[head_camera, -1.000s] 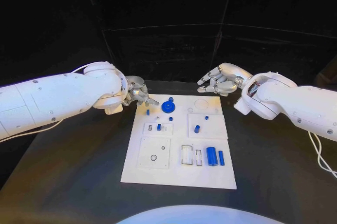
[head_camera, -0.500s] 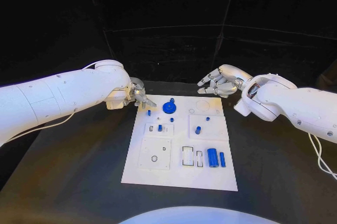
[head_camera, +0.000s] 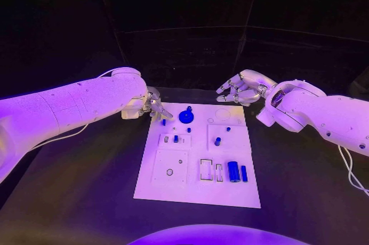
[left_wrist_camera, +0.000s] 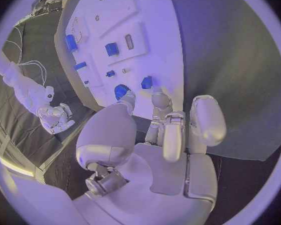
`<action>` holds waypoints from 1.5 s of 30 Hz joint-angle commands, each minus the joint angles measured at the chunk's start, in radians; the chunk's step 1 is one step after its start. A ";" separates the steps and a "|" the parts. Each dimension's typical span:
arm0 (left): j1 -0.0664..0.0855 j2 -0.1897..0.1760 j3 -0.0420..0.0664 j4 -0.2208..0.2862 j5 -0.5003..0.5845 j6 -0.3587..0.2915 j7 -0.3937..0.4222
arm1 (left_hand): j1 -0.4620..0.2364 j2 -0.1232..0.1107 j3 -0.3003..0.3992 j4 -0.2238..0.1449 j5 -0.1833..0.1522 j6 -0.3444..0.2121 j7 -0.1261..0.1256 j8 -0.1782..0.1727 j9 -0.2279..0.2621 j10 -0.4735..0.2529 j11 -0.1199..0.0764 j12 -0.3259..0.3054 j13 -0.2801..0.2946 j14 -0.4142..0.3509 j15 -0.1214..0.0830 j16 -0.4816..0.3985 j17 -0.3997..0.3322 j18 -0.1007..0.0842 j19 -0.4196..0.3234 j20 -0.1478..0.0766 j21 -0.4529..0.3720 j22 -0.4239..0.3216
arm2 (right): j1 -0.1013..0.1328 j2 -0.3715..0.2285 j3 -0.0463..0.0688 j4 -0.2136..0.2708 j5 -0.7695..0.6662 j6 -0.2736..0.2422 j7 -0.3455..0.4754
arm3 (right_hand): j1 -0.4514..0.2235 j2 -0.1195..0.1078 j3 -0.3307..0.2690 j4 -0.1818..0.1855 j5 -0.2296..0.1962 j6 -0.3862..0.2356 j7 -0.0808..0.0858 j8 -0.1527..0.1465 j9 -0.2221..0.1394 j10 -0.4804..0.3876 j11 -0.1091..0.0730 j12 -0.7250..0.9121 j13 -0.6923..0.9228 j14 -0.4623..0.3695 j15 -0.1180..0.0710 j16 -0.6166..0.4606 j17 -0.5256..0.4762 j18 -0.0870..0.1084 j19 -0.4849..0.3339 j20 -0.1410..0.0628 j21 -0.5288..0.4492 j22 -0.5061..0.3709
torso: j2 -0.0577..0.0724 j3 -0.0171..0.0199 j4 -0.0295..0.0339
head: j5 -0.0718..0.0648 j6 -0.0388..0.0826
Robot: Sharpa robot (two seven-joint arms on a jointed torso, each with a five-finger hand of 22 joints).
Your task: Assemble the parts on the task board
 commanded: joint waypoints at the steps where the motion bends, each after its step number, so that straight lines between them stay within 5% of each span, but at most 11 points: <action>1: -0.001 0.005 0.000 -0.009 -0.010 0.010 0.027 | 0.003 0.012 -0.007 0.002 -0.001 0.007 0.001 -0.002 -0.002 0.004 0.000 0.007 -0.001 0.107 0.000 0.003 0.263 0.007 0.006 -0.001 0.006 0.002 | 0.002 0.001 0.000 0.003 -0.001 -0.002 0.005 | 0.001 0.008 -0.006 0.002 0.006 -0.007 0.001 0.003 -0.001 -0.005 0.000 -0.004 0.000 0.013 -0.006 -0.006 -0.001 0.007 -0.007 0.000 -0.004 0.000 | 0.000 0.0007 -0.0004 | -0.001 -0.001; 29: -0.013 0.030 -0.002 -0.039 -0.010 0.054 0.031 | 0.057 0.026 -0.033 -0.012 -0.001 0.019 -0.002 0.002 -0.017 0.011 -0.003 0.017 0.001 0.107 -0.002 0.003 0.263 0.004 0.010 -0.002 0.015 0.015 | 0.002 0.004 0.000 0.002 -0.001 0.001 0.005 | 0.002 0.010 -0.006 0.003 0.008 -0.006 0.000 0.004 -0.001 -0.005 -0.001 -0.003 0.000 0.013 -0.006 -0.006 -0.001 0.007 -0.007 0.000 -0.004 0.000 | -0.001 0.0003 0.0013 | -0.002 -0.008; 39: -0.014 0.028 -0.002 -0.037 -0.010 0.035 0.030 | 0.089 0.052 -0.036 -0.022 -0.001 0.029 -0.006 0.008 -0.024 0.020 -0.006 0.025 0.005 0.107 -0.004 0.003 0.263 0.003 0.013 -0.004 0.021 0.024 | 0.001 0.004 0.000 0.001 -0.001 -0.001 0.005 | 0.003 0.012 -0.005 0.003 0.009 -0.005 0.000 0.005 -0.001 -0.005 -0.001 -0.003 0.000 0.013 -0.006 -0.007 -0.001 0.007 -0.006 0.000 -0.004 0.000 | -0.002 0.0007 0.0000 | -0.001 -0.007; 45: -0.014 0.024 -0.002 -0.030 -0.010 0.028 0.030 | 0.160 0.085 -0.010 -0.065 -0.001 0.029 -0.008 0.009 -0.032 0.020 -0.009 0.025 0.001 0.107 -0.006 0.003 0.263 0.002 0.014 -0.006 0.022 0.028 | 0.001 0.004 0.000 0.001 -0.001 -0.001 0.005 | 0.003 0.012 -0.005 0.003 0.009 -0.005 0.000 0.005 -0.001 -0.005 -0.001 -0.003 0.000 0.013 -0.006 -0.007 -0.001 0.007 -0.007 0.000 -0.005 -0.001 | -0.001 0.0008 -0.0003 | -0.002 -0.008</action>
